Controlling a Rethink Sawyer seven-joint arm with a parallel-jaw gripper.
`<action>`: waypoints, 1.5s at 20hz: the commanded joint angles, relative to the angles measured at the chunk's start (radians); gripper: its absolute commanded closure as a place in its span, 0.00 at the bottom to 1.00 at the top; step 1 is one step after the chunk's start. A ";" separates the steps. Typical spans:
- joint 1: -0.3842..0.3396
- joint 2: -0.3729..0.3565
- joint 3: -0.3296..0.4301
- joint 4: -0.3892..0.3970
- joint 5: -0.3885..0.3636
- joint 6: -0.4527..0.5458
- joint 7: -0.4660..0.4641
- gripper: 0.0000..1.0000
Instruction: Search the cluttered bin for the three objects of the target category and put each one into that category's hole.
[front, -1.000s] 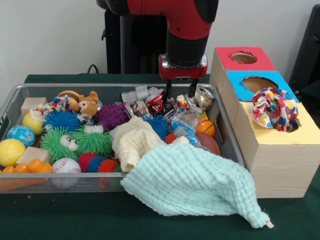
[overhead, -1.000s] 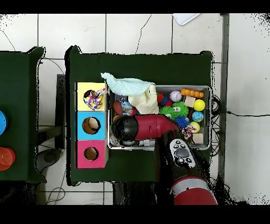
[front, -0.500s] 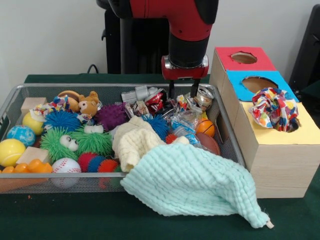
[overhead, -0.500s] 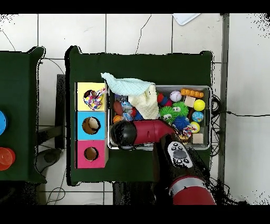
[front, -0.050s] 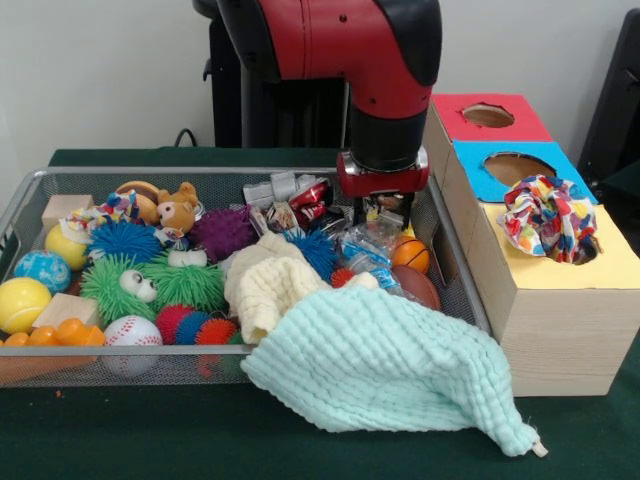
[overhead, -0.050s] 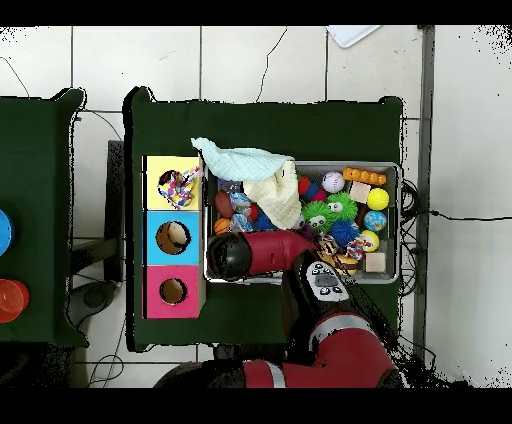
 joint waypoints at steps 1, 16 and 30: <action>0.009 0.062 -0.028 0.003 -0.016 0.062 0.088 0.00; -0.008 0.000 -0.032 0.060 -0.021 0.113 0.061 1.00; 0.043 -0.247 -0.006 -0.077 0.077 0.500 0.027 1.00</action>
